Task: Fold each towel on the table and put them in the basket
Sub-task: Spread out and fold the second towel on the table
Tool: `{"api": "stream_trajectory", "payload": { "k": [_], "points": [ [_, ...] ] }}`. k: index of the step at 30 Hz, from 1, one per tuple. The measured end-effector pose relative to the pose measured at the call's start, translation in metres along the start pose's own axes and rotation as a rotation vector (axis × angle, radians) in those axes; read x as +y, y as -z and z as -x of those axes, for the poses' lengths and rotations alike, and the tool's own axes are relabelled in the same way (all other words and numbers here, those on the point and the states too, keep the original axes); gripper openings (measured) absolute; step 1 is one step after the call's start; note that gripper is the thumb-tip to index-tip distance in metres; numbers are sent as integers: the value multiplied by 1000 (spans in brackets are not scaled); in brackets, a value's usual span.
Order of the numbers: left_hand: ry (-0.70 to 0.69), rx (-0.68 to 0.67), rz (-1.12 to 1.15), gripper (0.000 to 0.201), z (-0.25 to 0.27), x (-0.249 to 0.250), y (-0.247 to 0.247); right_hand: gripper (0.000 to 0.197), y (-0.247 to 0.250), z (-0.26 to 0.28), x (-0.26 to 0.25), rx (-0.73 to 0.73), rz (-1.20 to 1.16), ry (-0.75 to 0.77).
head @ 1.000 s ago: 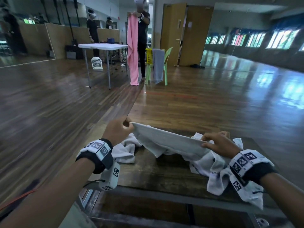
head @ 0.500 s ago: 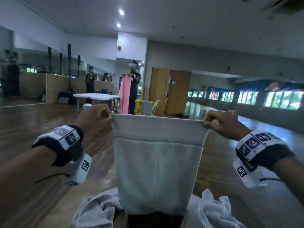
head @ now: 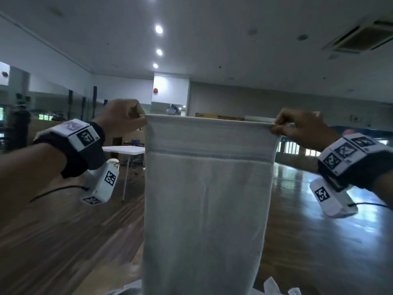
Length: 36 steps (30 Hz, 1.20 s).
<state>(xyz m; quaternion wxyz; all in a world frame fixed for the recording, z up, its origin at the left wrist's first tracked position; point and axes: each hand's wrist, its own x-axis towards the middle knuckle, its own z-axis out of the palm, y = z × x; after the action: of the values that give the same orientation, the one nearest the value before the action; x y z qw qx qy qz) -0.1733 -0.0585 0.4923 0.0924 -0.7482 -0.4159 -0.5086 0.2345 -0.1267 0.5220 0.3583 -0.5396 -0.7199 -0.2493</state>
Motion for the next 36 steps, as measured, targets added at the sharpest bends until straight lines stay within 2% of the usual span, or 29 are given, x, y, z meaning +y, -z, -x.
{"api": "stream_trajectory", "payload": {
  "k": [4, 7, 12, 18, 22, 26, 31, 34, 36],
  "points": [
    [33, 21, 32, 10, -16, 3, 12, 18, 11, -19, 0, 27, -34, 5],
    [41, 12, 15, 13, -22, 1, 6, 16, 1, -24, 1, 13, -27, -13],
    [60, -85, -38, 8, -17, -25, -32, 21, -50, -14, 18, -64, 12, -45],
    [90, -171, -75, 13, 0, -67, -88, 22, -117, -2, 42, -163, 5, -71],
    [114, -149, -80, 10, 12, -84, -108, 17, -154, -2, 54, -189, -50, -92],
    [157, -166, -48, 4, 35, -99, -124, 22, -186, 11, 50, -201, -42, -88],
    [185, -234, -5, 14, 80, -122, -150, 20, -216, 52, 42, -269, -50, -149],
    [218, -341, -12, 19, 123, -134, -169, 22, -234, 93, 40, -375, -89, -141],
    [226, -457, -43, 15, 160, -137, -181, 21, -246, 131, 37, -446, -61, -130]
  ]
}}
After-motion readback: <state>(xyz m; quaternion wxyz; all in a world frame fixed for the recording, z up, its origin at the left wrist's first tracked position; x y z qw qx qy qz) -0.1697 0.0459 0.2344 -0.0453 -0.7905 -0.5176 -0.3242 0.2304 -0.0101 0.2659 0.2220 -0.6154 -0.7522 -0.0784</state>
